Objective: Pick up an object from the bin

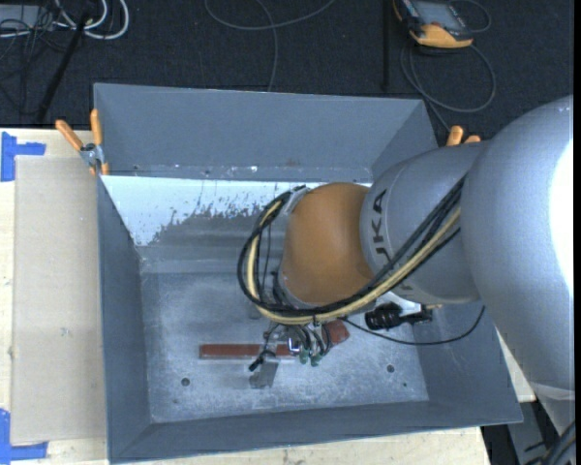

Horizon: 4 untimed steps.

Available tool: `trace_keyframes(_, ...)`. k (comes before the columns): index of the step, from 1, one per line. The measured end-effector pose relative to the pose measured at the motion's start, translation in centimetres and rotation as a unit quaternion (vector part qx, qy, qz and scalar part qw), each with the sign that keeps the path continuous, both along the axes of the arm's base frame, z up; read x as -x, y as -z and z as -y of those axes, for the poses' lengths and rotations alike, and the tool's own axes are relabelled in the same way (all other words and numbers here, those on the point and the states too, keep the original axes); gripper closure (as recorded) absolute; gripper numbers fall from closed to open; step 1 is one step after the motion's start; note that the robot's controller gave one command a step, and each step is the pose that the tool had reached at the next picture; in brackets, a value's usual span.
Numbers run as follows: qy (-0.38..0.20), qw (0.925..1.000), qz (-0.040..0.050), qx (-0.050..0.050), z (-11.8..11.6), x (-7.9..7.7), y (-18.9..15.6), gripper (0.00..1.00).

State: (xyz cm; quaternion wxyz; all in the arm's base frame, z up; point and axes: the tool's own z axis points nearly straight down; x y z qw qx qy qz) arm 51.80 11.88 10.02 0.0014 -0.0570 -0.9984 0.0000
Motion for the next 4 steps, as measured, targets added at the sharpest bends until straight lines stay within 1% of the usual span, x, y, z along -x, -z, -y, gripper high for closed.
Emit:
trace_keyframes(1, -0.002, 1.0000, 0.0007, -0.001, -3.0, 0.6, 0.0, 0.00)
trace_keyframes(2, 0.116, 0.9932, -0.0001, 0.001, -1.0, -1.1, 3.2, 0.00)
trace_keyframes(3, 0.117, 0.9932, 0.0002, 0.001, -1.0, -1.1, 3.2, 0.00)
trace_keyframes(4, 0.117, 0.9932, 0.0006, 0.000, -1.0, -1.1, 3.2, 1.00)
